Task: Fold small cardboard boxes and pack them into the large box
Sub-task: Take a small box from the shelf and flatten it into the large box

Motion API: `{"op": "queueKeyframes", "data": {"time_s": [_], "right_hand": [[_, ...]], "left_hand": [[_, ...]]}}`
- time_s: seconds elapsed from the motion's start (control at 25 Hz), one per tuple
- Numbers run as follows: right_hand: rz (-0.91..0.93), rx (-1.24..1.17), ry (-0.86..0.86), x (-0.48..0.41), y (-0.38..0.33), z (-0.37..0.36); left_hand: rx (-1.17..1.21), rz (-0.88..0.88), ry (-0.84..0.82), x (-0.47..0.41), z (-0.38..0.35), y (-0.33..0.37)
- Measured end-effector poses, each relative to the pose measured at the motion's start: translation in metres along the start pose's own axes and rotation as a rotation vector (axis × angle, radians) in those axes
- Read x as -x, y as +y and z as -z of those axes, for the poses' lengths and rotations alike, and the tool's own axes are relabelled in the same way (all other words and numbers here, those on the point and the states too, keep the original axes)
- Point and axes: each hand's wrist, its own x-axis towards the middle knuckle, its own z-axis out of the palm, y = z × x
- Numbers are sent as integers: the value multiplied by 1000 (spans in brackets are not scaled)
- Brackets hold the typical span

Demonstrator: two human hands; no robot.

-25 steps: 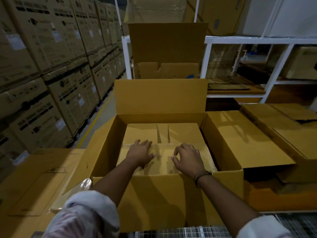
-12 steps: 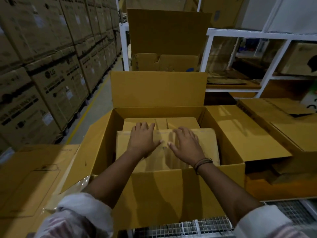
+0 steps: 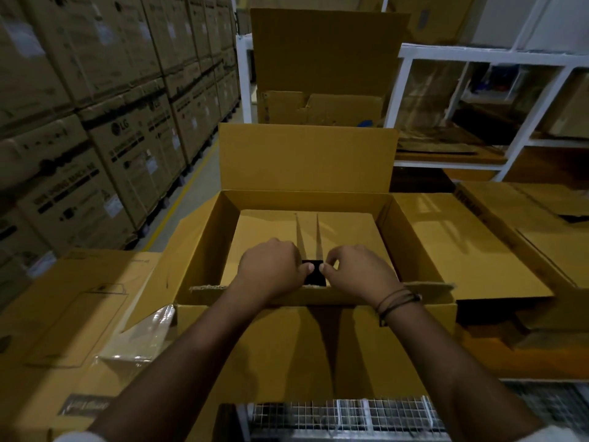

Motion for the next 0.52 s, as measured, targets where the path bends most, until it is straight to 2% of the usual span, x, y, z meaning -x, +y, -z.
{"op": "queueKeyframes", "data": {"time_s": [0.32, 0.52], "right_hand": [[41, -74, 74, 31, 15, -22], [70, -76, 94, 17, 15, -10]], "left_hand": [[185, 63, -88, 29, -22, 5], [130, 58, -147, 4, -12, 0]]}}
